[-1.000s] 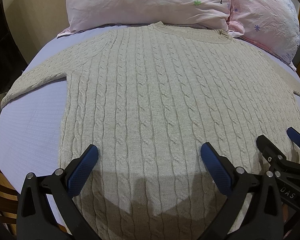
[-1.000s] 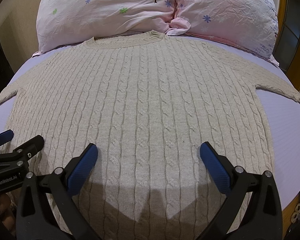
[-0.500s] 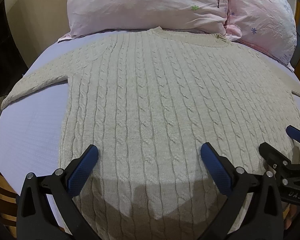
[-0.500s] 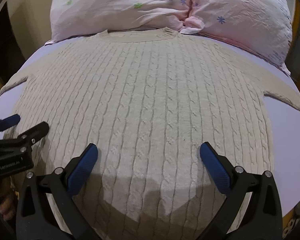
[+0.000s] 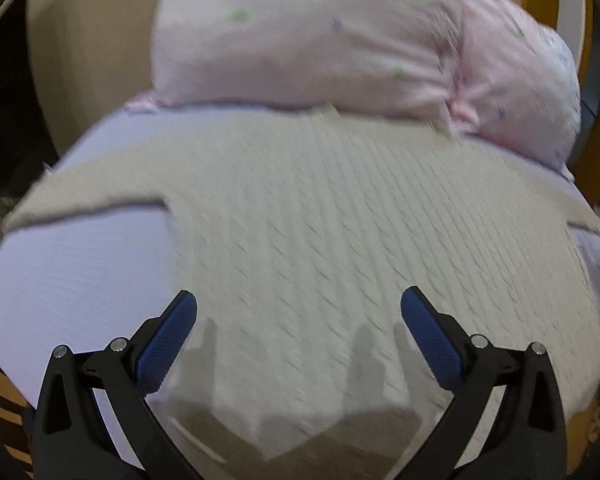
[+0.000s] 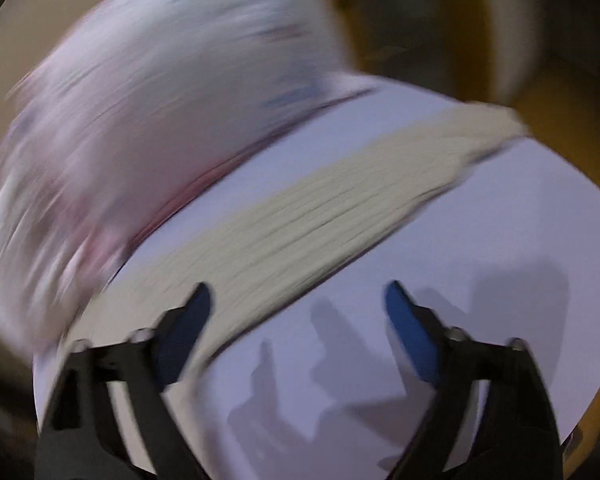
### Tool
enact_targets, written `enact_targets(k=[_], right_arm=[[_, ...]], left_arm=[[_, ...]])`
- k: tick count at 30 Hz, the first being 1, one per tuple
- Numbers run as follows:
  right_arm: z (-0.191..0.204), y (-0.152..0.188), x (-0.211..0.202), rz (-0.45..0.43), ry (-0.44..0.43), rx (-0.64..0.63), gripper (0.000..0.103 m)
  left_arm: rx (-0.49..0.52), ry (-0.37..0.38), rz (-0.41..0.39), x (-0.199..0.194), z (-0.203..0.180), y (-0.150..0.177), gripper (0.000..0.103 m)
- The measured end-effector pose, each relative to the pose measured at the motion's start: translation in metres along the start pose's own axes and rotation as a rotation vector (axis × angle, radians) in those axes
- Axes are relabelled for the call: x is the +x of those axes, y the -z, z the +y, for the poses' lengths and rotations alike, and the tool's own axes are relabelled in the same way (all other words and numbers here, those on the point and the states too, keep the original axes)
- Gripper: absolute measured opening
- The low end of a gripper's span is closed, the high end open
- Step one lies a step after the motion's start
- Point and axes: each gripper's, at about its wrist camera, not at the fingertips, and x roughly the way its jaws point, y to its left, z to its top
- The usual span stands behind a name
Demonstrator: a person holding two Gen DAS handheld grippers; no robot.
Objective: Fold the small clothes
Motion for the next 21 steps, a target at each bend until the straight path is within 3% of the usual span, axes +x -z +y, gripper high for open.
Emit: enact_targets(k=[3,9,10,11,12,13,16,18,21], right_arm=[[-0.035,-0.030,0.021,0.017,0.064,0.132,0.066],[-0.065,-0.069,0.040,-0.083,0.036,0.260,0.053],[-0.070,-0.071,0.042,-0.105,0.040,0.284,0.042],[-0.078,-0.081,0.045,-0.112,0.040,0.301,0.022],[-0.083,-0.085,0.049,-0.108,0.024,0.306,0.014],[-0.088,-0.087,0.048,-0.115,0.011,0.306,0.012],[-0.052,-0.087,0.019,-0.229,-0.025,0.175,0.011],[0.005,-0.075,-0.017,-0.321,-0.099,-0.015,0.011],[0.087,-0.038,-0.056,-0.358,-0.237,-0.226,0.010]], left_arm=[[-0.018,-0.051,-0.058,-0.001,0.020,-0.009,0.102],[-0.135,-0.116,-0.091,0.004,0.076,-0.025,0.102],[-0.180,-0.107,-0.104,0.005,0.092,-0.028,0.102],[-0.211,-0.092,-0.119,0.003,0.102,-0.027,0.102],[-0.261,-0.068,-0.145,0.000,0.118,-0.025,0.102],[-0.293,-0.058,-0.159,-0.002,0.127,-0.023,0.102],[-0.392,-0.083,-0.199,-0.009,0.163,-0.019,0.102],[-0.435,-0.117,-0.218,-0.013,0.183,-0.018,0.102],[-0.509,-0.121,-0.236,-0.013,0.207,-0.017,0.102]])
